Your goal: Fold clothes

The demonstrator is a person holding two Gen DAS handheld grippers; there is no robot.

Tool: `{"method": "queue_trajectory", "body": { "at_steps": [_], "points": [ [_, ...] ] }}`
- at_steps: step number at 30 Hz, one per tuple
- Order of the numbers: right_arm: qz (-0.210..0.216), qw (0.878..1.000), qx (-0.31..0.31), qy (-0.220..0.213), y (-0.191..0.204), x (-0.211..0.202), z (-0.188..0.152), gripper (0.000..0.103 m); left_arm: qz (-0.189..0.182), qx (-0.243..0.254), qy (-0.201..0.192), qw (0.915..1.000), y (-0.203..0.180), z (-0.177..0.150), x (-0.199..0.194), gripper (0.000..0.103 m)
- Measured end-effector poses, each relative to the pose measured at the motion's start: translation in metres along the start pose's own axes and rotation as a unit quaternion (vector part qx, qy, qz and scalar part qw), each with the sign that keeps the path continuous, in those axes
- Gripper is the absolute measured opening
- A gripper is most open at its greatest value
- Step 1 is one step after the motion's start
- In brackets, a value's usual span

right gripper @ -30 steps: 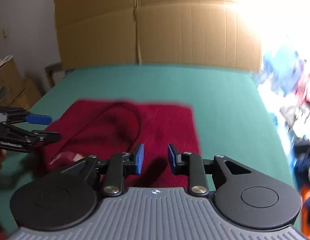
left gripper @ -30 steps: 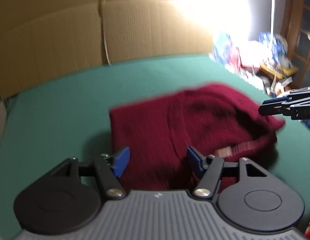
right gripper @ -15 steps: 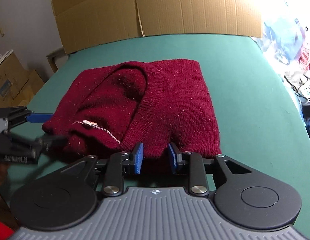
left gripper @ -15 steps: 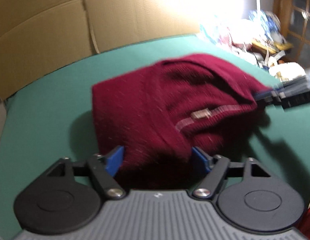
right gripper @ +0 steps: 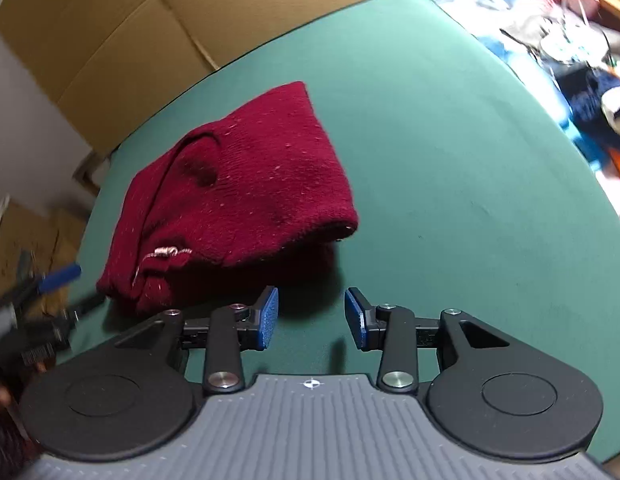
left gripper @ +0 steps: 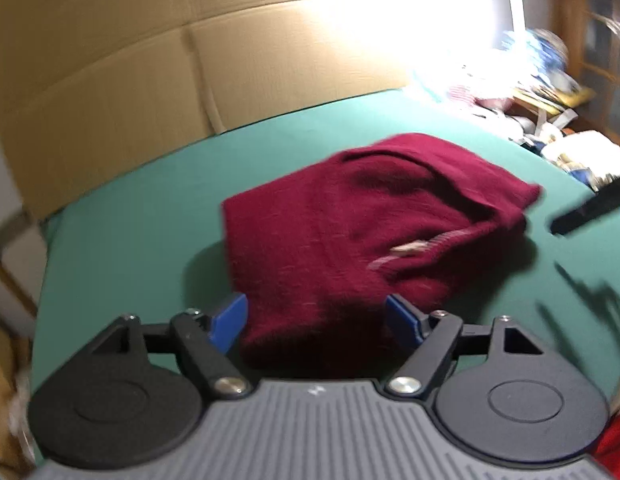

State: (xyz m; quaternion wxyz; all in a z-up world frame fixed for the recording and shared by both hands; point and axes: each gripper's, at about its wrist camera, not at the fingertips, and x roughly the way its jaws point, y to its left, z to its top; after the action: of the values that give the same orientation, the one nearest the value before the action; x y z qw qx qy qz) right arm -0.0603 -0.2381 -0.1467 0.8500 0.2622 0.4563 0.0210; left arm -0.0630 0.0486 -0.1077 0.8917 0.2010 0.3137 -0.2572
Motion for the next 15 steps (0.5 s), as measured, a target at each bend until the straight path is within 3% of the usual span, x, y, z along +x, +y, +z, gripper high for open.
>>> {"method": "queue_trajectory", "body": {
  "at_steps": [5, 7, 11, 15],
  "points": [
    [0.009, 0.998, 0.056, 0.019, 0.003, 0.01, 0.003, 0.041, 0.007, 0.044, 0.002, 0.999, -0.014, 0.001, 0.006, 0.078],
    [0.011, 0.995, 0.093, 0.025, 0.002, 0.016, 0.006, 0.049, 0.02, 0.06, 0.018, 0.9979, -0.015, -0.002, 0.02, 0.078],
    [0.018, 0.988, 0.149, 0.037, -0.001, 0.027, 0.011, 0.054, 0.026, 0.055, 0.032, 0.9976, -0.01, -0.008, 0.034, 0.079],
    [0.006, 0.987, 0.161, 0.016, 0.006, 0.029, 0.013, 0.054, 0.034, 0.077, 0.035, 0.9959, -0.02, -0.013, 0.04, 0.083]
  ]
}}
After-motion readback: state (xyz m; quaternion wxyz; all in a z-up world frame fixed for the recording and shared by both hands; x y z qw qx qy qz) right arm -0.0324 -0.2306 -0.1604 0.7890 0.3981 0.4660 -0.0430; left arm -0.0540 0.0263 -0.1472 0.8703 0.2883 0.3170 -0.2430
